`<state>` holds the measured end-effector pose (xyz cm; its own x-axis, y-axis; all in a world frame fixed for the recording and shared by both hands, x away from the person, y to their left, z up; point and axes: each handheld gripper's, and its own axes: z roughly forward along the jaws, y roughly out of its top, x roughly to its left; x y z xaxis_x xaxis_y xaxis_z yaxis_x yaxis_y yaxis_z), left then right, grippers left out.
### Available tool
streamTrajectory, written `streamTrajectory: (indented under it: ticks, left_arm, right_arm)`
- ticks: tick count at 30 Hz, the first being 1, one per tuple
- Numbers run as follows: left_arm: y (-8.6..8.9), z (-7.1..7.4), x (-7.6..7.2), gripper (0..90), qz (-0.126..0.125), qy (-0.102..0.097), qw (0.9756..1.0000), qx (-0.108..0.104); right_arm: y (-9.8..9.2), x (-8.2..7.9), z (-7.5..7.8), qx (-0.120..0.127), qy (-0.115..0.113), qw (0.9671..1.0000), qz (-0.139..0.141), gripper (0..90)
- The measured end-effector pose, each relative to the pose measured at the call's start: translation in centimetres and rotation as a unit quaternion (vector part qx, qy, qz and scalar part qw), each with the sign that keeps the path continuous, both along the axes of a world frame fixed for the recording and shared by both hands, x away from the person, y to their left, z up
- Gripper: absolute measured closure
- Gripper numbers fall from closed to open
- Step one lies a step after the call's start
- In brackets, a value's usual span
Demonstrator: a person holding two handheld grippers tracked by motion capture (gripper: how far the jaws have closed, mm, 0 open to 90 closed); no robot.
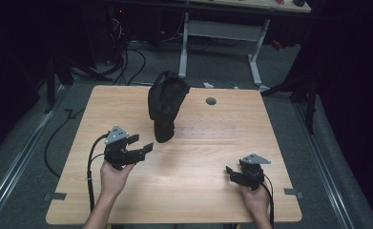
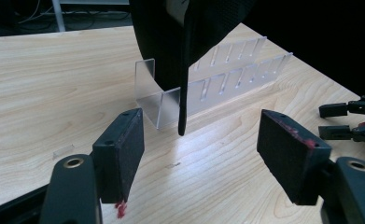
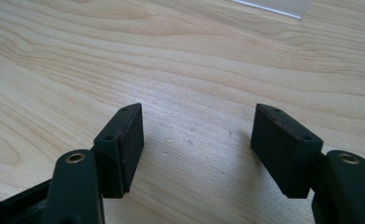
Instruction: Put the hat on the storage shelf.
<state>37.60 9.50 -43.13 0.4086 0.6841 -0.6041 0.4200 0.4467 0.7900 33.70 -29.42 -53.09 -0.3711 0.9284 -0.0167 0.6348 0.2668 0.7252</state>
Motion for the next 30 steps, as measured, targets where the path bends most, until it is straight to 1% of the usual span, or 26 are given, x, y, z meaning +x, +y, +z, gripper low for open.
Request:
streamTrajectory:
  ticks: [3,10,11,13,18,19,23,28,30]
  left_arm:
    - [0.1,-0.1,-0.3,32.0,0.0,0.001,1.0,-0.001]
    - [0.4,-0.6,-0.8,31.6,0.004,0.002,1.0,0.006]
    - [0.4,-0.7,-0.8,31.5,0.007,0.003,1.0,0.003]
    - [0.6,-1.1,-0.9,31.5,0.009,0.007,0.9999,0.002]
    - [0.8,-1.5,-1.2,31.3,0.012,0.01,0.9999,0.002]
    - [0.9,-1.6,-1.3,31.2,0.012,0.011,0.9999,0.005]
    - [1.0,-2.0,-1.5,31.1,0.015,0.014,0.9998,0.0]
    - [1.1,-2.6,-1.8,30.7,0.015,0.017,0.9997,0.005]
    - [1.1,-2.7,-1.9,30.6,0.016,0.018,0.9997,0.003]
  right_arm:
    - [0.0,0.0,0.0,0.0,0.0,1.0,0.0,34.8]
    - [0.0,0.0,0.0,0.0,0.0,1.0,0.0,34.8]
    - [0.0,0.0,0.0,0.0,0.0,1.0,0.0,34.8]
    - [0.0,0.0,0.0,0.0,0.0,1.0,0.0,34.8]
    - [0.0,0.0,0.0,0.0,0.0,1.0,0.0,34.8]
    - [0.0,0.0,0.0,0.0,0.0,1.0,0.0,34.8]
    - [0.0,0.0,0.0,0.0,0.0,1.0,0.0,34.9]
    - [0.0,0.0,0.0,0.0,0.0,1.0,0.0,34.8]
    - [0.0,0.0,0.0,0.0,0.0,1.0,0.0,34.8]
